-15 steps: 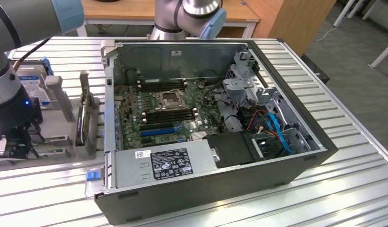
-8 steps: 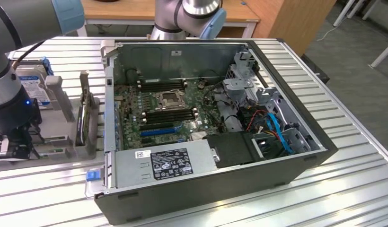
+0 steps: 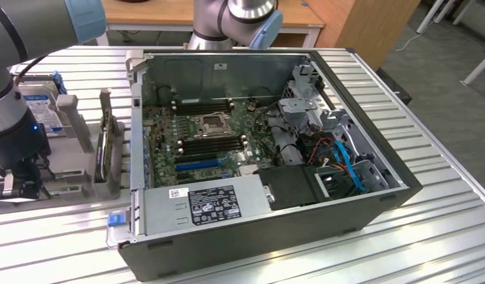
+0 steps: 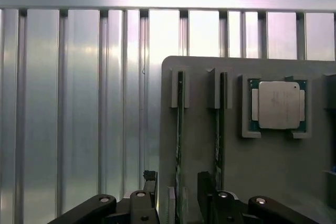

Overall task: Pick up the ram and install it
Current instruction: 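Pick up the ram and move it above insertion slot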

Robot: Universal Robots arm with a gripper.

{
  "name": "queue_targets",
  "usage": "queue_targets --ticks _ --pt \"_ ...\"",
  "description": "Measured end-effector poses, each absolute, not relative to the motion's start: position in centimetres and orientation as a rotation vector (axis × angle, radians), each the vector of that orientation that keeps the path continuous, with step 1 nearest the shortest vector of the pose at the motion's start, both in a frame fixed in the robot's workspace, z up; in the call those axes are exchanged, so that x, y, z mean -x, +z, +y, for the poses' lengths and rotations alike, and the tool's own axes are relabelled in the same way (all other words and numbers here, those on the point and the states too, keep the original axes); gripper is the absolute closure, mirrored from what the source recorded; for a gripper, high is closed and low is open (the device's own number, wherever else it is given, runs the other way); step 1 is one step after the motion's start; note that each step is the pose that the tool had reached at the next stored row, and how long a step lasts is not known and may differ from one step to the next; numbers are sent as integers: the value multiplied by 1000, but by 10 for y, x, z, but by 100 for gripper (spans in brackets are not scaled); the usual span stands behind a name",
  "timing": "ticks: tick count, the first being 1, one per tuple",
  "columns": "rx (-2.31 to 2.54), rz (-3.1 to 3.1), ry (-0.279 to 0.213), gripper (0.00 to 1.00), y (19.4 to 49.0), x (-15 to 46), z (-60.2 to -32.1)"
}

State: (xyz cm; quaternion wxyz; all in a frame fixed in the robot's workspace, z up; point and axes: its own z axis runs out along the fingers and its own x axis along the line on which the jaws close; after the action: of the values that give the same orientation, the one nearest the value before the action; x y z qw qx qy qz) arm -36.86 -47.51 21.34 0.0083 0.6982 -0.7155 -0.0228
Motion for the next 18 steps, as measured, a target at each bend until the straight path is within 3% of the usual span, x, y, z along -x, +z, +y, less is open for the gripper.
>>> queue_targets --ticks 18 --pt "-2182 -2237 -70 56 196 369 -468"
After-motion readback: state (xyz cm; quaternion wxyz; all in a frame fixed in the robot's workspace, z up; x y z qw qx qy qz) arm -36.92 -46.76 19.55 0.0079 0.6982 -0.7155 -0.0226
